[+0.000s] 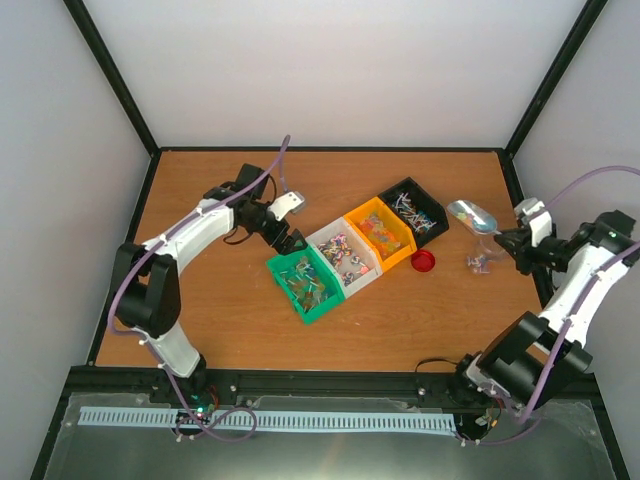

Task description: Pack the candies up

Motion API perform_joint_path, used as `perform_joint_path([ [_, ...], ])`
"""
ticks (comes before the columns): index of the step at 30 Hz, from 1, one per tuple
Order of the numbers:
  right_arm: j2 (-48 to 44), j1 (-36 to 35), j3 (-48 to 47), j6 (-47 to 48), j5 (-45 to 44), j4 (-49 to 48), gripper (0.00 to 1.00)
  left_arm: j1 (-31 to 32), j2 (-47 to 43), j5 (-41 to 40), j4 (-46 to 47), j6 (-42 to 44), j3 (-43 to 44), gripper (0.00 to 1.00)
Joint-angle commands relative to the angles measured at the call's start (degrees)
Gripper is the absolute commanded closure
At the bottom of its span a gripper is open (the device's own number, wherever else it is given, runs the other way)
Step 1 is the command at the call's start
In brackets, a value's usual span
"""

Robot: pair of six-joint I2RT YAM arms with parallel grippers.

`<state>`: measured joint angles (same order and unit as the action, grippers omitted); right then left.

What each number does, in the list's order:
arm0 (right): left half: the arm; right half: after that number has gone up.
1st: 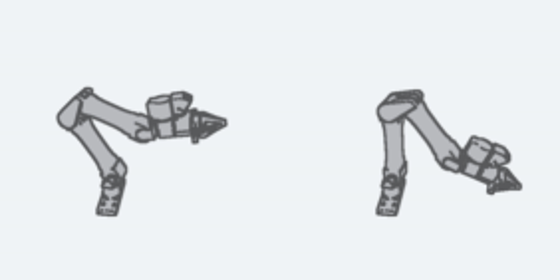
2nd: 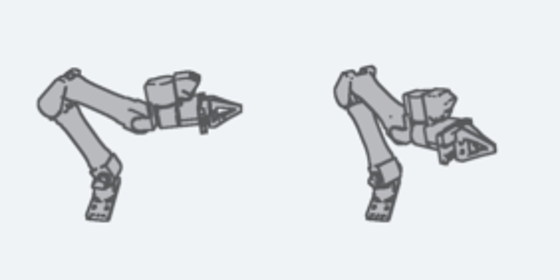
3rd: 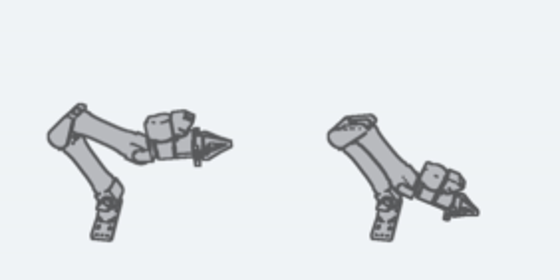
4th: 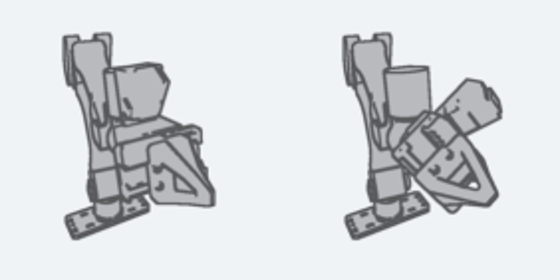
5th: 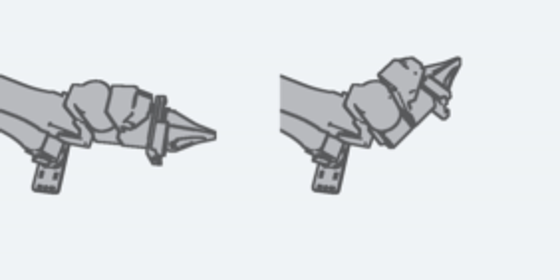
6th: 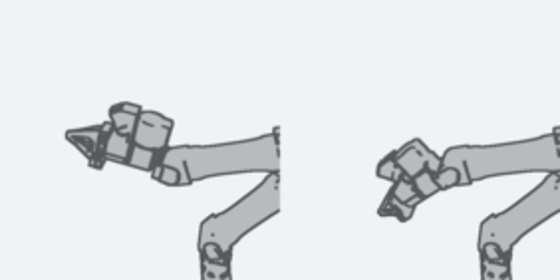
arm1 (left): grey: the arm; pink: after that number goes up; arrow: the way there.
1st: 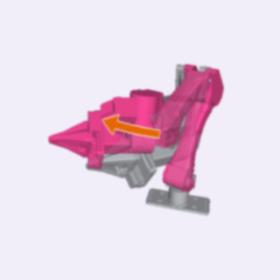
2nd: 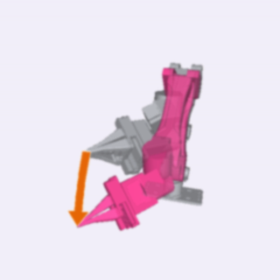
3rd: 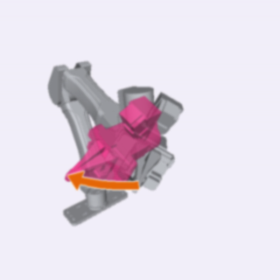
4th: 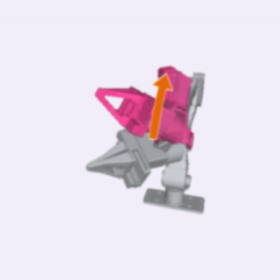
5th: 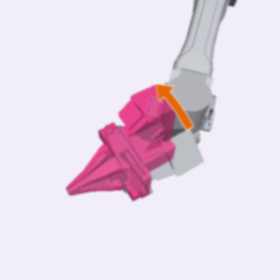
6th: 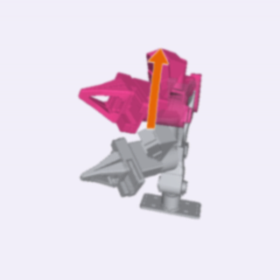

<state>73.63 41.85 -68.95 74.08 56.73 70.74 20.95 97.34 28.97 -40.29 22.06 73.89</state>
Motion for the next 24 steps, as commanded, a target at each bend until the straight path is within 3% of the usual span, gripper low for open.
perform_joint_path([
  [1,1.36,4.65,-5.31,8.74,-1.37,10.84,0.97,-0.25,-2.42,1.05,1.42,-0.22,0.73,0.0],
  [14,4.24,15.88,-11.78,14.32,-10.78,15.48,0.97,-0.24,-5.61,0.35,3.26,-0.95,-1.99,0.0],
  [24,8.23,17.67,-12.8,11.0,-17.35,11.54,0.97,-0.28,-6.59,1.6,3.68,-1.11,-2.23,0.0],
])
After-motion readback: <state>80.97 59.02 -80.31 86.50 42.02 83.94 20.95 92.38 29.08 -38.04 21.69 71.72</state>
